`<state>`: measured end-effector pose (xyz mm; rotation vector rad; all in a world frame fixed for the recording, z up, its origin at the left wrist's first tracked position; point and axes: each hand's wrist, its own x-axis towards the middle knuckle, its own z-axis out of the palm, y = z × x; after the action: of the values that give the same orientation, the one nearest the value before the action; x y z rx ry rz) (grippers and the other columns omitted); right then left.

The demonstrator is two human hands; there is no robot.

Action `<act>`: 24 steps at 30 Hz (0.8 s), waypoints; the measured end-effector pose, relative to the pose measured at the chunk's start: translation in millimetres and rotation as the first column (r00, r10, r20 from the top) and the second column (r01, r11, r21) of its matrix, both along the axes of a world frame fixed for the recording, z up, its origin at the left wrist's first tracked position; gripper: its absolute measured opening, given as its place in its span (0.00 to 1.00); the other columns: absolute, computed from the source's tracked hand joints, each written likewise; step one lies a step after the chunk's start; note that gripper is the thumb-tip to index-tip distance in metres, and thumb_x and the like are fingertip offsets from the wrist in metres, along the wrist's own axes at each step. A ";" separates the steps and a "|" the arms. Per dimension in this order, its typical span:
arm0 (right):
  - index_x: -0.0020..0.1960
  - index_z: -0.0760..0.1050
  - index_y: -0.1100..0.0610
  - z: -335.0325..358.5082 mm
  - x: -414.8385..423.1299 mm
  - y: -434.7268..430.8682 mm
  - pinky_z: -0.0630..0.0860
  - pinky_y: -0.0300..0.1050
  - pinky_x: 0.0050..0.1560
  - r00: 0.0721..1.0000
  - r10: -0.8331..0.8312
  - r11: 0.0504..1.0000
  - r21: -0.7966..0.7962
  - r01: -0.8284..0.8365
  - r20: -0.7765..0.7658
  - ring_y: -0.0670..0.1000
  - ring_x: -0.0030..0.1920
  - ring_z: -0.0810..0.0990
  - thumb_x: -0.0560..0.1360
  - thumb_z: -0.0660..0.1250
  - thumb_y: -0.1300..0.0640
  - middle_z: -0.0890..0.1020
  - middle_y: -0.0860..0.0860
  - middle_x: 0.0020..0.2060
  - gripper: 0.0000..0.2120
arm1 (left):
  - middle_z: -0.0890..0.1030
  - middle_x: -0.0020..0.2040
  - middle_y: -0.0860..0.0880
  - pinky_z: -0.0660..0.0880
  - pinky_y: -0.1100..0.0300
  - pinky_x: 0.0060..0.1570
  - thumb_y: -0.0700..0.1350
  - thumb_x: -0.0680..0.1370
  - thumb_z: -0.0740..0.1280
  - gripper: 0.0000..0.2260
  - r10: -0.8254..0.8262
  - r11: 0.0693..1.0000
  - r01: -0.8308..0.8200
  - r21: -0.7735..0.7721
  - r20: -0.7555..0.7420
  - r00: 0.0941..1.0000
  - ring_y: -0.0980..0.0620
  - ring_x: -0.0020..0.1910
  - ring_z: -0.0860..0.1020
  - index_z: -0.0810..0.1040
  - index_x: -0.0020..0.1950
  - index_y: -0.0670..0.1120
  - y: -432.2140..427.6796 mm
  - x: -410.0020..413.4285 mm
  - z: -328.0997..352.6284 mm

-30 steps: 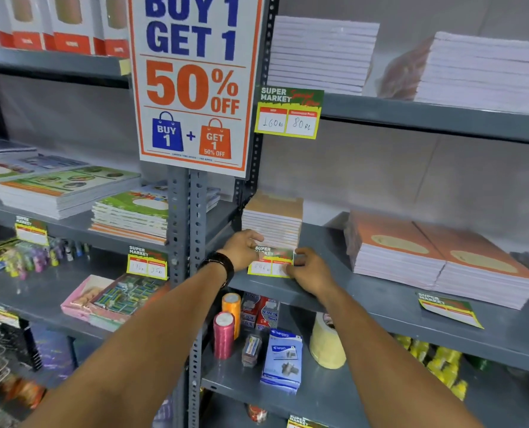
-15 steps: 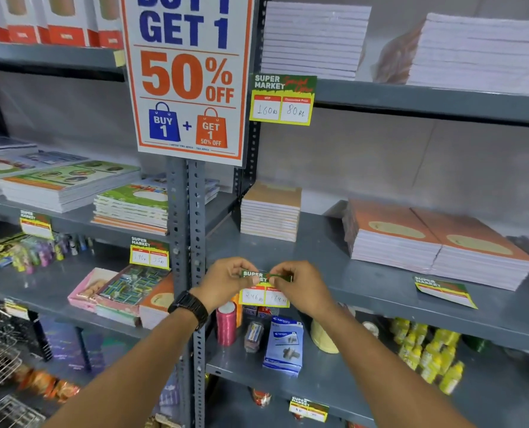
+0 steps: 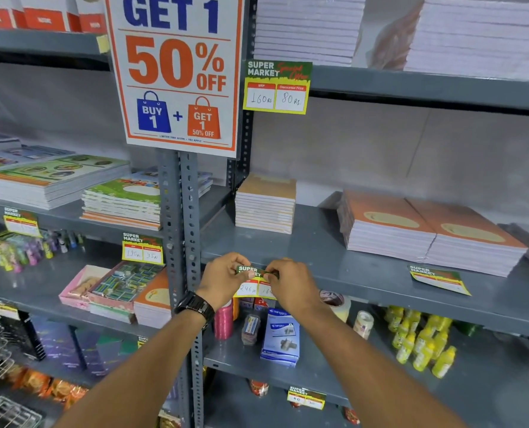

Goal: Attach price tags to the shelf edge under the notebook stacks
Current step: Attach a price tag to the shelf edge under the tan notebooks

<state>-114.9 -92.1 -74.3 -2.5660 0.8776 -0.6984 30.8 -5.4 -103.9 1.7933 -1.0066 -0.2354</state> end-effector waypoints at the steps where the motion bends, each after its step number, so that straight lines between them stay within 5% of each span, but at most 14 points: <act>1: 0.49 0.81 0.55 0.4 0.8 -0.5 0.78 0.48 0.45 1.000 -0.006 1.000 -0.011 0.006 0.001 0.52 0.44 0.79 0.77 0.67 0.56 0.83 0.52 0.45 0.06 | 0.83 0.38 0.51 0.72 0.64 0.36 0.45 0.69 0.77 0.07 0.011 1.000 -0.011 -0.003 0.022 1.000 0.57 0.35 0.76 0.80 0.42 0.50 -1.4 0.2 0.0; 16: 0.46 0.74 0.55 5.5 5.9 2.4 0.73 0.47 0.39 0.995 -0.085 0.970 -0.232 0.070 -0.058 0.57 0.42 0.80 0.74 0.68 0.55 0.79 0.52 0.45 0.05 | 0.79 0.36 0.55 0.77 0.56 0.37 0.49 0.70 0.75 0.09 0.060 0.997 -0.071 0.036 0.236 0.970 0.54 0.36 0.77 0.75 0.41 0.53 -5.9 -0.9 0.1; 24: 0.52 0.75 0.55 1.8 12.7 4.6 0.71 0.52 0.52 0.994 -0.071 0.941 -0.335 0.038 -0.085 0.57 0.52 0.74 0.70 0.68 0.54 0.79 0.53 0.50 0.12 | 0.77 0.49 0.51 0.73 0.49 0.46 0.49 0.70 0.73 0.10 0.130 0.963 -0.261 0.072 0.723 0.679 0.45 0.49 0.73 0.76 0.49 0.54 -2.5 -5.9 5.6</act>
<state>-102.2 -87.5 -72.6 -2.9053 0.9326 -0.8058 24.9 -7.9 -98.3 2.1909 -1.3347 0.5926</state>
